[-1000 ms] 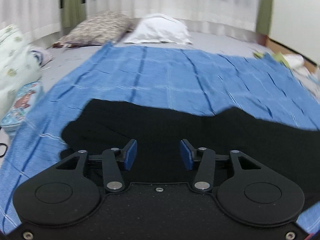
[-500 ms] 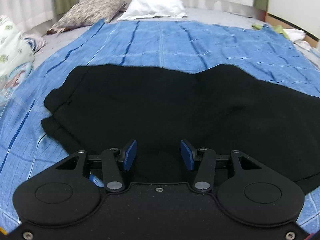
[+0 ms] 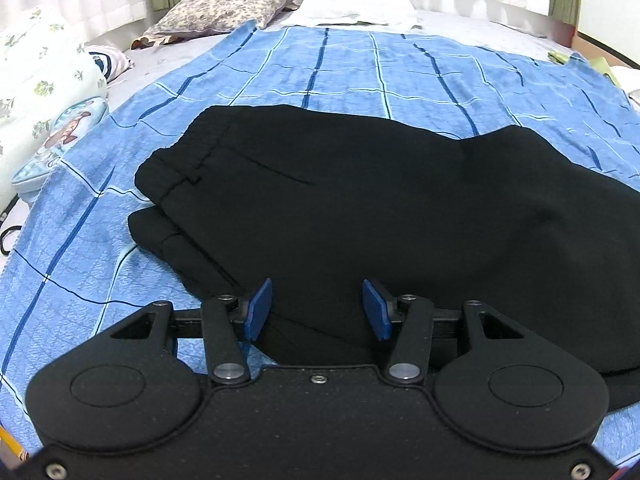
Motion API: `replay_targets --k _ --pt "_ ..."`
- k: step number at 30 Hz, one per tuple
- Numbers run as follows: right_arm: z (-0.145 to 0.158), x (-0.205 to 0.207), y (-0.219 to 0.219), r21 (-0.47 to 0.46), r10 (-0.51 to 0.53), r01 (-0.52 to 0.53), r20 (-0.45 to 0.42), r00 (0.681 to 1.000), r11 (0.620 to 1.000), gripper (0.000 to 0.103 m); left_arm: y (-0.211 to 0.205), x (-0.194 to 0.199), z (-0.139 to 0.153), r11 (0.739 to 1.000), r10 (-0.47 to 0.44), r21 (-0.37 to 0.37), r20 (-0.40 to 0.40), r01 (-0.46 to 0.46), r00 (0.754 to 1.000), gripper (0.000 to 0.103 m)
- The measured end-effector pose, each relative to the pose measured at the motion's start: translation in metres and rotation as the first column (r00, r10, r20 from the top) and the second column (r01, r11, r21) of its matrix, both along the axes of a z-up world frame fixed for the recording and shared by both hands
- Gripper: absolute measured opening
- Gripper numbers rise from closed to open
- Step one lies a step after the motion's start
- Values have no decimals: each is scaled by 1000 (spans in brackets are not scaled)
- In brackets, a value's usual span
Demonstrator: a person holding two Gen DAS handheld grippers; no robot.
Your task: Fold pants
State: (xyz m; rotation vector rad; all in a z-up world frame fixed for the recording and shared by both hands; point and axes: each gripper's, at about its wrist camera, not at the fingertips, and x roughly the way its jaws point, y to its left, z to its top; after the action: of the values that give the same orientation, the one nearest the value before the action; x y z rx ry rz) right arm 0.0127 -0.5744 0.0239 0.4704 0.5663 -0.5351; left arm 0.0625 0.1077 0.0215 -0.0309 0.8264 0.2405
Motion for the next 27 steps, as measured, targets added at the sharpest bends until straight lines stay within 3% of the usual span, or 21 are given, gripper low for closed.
replay_targets --k 4,8,13,15,17,20,23,24,26,27 --pt "4 18 10 -31 37 -38 -42 998 999 13 4 1 0 1000 14 -12 4 -14 1000 49" --pt "18 35 36 -79 79 -83 -54 995 993 10 10 0 0 1000 16 -23 13 -16 1000 49" --pt "44 72 122 -127 286 -289 -41 957 949 9 20 -2 -1 998 27 -56 25 -25 999 49" --pt "46 87 180 -143 426 -430 -62 903 891 9 25 -3 -1 997 29 -69 32 -27 999 49" --pt "39 96 246 -188 550 -564 -127 826 804 9 29 -5 0 996 34 -78 35 -31 999 49" --pt "12 88 355 -266 713 -759 -262 650 594 10 36 -8 -1 994 42 -98 42 -37 998 49" --pt "-14 65 426 -319 781 -845 -339 524 429 11 41 -11 -2 993 37 -114 52 -31 998 49" --pt "-22 56 445 -327 797 -863 -354 489 384 12 42 -12 -2 993 33 -118 56 -27 998 50" --pt "-32 42 470 -341 807 -877 -375 456 338 16 43 -13 -2 991 25 -130 62 -16 998 50" --pt "-35 34 477 -370 802 -874 -388 454 316 37 44 -14 -2 991 20 -136 65 -11 998 51"
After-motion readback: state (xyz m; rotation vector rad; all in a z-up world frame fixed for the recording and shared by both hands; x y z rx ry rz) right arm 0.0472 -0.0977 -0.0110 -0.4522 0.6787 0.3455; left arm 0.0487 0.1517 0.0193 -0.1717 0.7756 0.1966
